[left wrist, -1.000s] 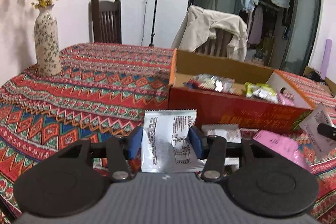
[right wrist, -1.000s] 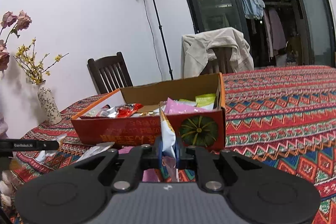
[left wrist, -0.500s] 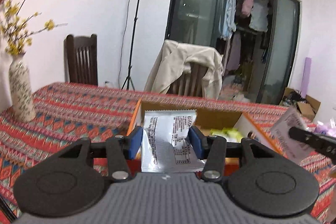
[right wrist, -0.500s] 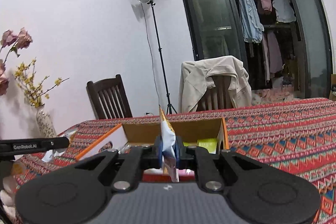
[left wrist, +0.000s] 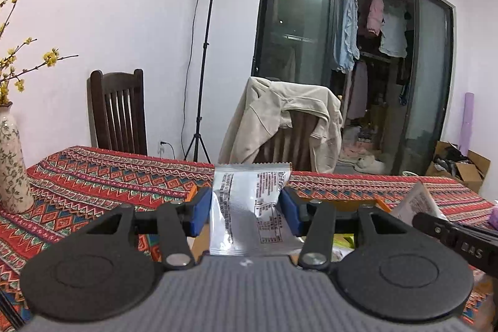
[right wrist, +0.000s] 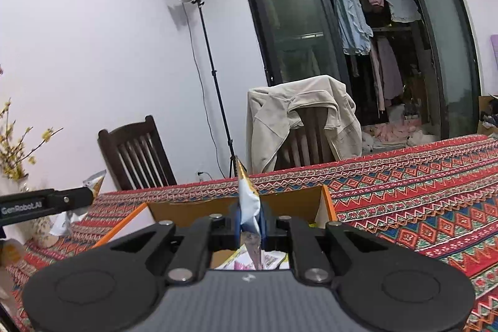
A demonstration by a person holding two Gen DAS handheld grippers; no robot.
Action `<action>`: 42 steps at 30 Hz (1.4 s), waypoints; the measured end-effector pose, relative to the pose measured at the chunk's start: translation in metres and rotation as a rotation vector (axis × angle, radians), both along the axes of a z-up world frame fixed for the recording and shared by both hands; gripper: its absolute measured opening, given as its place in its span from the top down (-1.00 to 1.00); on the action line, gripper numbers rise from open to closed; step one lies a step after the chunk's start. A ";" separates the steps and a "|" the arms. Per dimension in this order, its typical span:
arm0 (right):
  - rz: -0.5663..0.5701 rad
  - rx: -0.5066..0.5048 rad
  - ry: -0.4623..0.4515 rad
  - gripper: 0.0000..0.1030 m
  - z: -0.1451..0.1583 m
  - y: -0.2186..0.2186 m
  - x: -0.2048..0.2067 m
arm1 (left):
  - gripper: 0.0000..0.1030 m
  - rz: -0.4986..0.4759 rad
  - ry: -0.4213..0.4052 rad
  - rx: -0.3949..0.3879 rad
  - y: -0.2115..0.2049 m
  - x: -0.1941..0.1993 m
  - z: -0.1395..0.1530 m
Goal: Organize snacks
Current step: 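Carry both white wrappers into the box and open both grippers, then withdraw both tools from the box toward the remaining snacks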
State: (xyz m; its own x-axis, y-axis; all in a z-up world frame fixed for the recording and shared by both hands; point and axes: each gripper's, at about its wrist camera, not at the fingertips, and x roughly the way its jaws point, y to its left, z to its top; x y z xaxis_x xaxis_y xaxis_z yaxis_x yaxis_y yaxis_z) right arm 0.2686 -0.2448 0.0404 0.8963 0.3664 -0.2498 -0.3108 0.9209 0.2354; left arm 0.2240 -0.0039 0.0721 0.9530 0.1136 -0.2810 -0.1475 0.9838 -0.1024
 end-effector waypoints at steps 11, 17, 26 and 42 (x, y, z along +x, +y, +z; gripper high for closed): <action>0.022 -0.010 0.007 0.78 -0.019 0.004 0.011 | 0.01 -0.027 0.044 0.000 0.003 0.019 -0.033; 0.036 -0.007 0.051 0.01 -0.028 0.004 0.011 | -0.70 -0.043 0.036 0.037 -0.006 0.013 -0.041; 0.014 -0.030 0.032 -1.00 -0.031 0.008 0.007 | -1.00 -0.018 0.002 0.005 0.001 0.004 -0.040; 0.026 -0.067 -0.017 -1.00 -0.009 0.005 -0.027 | -1.00 -0.006 -0.061 -0.005 0.004 -0.060 0.011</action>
